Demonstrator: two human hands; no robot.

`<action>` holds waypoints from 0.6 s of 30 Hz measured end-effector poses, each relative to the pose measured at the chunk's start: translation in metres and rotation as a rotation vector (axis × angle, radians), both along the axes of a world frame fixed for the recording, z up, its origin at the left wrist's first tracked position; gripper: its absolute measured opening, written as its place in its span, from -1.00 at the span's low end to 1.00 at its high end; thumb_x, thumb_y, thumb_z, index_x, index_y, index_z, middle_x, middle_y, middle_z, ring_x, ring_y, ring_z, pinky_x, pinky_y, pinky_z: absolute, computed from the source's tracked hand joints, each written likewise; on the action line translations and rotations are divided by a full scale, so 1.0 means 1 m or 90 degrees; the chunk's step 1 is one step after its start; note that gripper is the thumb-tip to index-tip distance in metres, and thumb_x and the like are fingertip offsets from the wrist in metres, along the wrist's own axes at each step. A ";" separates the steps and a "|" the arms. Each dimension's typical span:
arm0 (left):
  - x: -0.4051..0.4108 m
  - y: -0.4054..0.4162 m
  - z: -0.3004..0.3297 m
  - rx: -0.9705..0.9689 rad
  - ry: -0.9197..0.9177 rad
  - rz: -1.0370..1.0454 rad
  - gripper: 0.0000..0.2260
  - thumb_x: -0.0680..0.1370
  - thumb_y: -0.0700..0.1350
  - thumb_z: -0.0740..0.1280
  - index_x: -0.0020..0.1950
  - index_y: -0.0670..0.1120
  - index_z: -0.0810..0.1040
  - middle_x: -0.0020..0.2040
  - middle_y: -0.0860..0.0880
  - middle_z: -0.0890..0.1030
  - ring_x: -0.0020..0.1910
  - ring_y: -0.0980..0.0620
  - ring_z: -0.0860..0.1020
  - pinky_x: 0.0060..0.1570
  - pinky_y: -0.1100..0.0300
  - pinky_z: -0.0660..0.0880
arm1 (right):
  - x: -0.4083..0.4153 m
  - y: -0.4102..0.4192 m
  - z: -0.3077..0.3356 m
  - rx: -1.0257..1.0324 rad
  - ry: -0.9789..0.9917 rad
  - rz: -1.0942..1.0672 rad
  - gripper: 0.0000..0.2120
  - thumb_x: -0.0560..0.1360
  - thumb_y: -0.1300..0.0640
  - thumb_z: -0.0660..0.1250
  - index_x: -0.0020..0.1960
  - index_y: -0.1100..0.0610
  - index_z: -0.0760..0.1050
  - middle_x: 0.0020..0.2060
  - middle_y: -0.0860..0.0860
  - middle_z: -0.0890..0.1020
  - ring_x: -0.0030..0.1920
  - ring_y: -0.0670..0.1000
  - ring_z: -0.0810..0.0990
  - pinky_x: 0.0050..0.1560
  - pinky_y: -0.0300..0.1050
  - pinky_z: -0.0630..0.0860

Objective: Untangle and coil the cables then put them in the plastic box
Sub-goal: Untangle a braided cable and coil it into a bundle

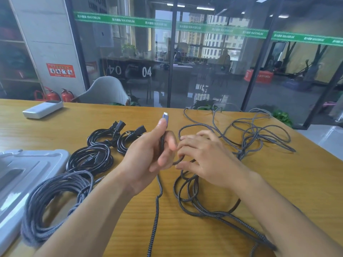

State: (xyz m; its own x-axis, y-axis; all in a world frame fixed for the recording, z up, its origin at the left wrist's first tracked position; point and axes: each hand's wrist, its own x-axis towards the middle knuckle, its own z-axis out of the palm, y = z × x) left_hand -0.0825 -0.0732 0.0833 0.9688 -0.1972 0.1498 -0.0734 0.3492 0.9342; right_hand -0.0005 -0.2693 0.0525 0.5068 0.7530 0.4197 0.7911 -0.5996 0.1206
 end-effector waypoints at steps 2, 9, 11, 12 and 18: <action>0.000 0.004 0.001 0.052 -0.009 -0.003 -0.44 0.74 0.12 0.06 -0.32 -0.15 0.52 -0.62 -0.01 0.25 -0.61 0.10 0.15 -0.43 0.24 0.26 | 0.002 -0.001 0.004 -0.016 0.006 -0.032 -0.50 0.63 -0.40 0.06 0.18 -0.10 0.60 0.40 -0.19 0.50 0.55 -0.09 0.29 0.53 0.07 0.16; -0.001 0.003 0.000 0.198 -0.036 0.022 -0.39 0.74 0.12 0.05 -0.38 -0.13 0.56 -0.61 -0.04 0.28 -0.54 0.04 0.20 -0.34 0.17 0.24 | 0.005 -0.017 0.018 0.062 -0.133 -0.145 -0.72 0.52 -0.04 0.34 0.20 -0.04 0.61 0.30 -0.03 0.57 0.47 0.06 0.41 0.63 0.24 0.05; 0.000 0.004 -0.002 0.238 -0.037 0.039 -0.39 0.74 0.13 0.05 -0.37 -0.13 0.58 -0.59 -0.05 0.30 -0.55 0.08 0.24 -0.34 0.20 0.28 | 0.004 -0.024 0.025 0.126 -0.086 -0.182 -0.86 0.55 0.01 0.35 0.09 -0.04 0.60 -0.07 -0.14 0.64 0.07 -0.06 0.58 0.51 0.12 0.31; 0.001 0.005 -0.003 0.260 -0.039 0.047 -0.39 0.73 0.14 0.05 -0.35 -0.13 0.59 -0.58 -0.06 0.32 -0.55 0.08 0.25 -0.34 0.20 0.28 | 0.001 -0.027 0.029 0.173 -0.005 -0.193 -0.95 0.56 0.02 0.36 -0.01 -0.05 0.59 -0.24 -0.18 0.61 -0.14 -0.10 0.57 0.30 0.03 0.48; 0.006 0.001 -0.011 0.325 -0.036 0.056 -0.38 0.73 0.18 0.05 -0.30 -0.15 0.63 -0.55 -0.08 0.37 -0.51 0.05 0.26 -0.35 0.21 0.30 | -0.013 -0.031 0.039 0.553 0.712 -0.079 -0.64 0.72 0.02 0.19 -0.16 0.18 0.53 -0.45 -0.03 0.29 -0.44 -0.01 0.29 -0.28 -0.06 0.54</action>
State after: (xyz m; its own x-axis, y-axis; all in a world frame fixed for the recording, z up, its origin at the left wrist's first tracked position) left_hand -0.0766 -0.0720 0.0725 0.9781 -0.1776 0.1085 -0.1373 -0.1592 0.9777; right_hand -0.0132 -0.3005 0.0914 0.9171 0.3945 0.0583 0.1599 -0.2298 -0.9600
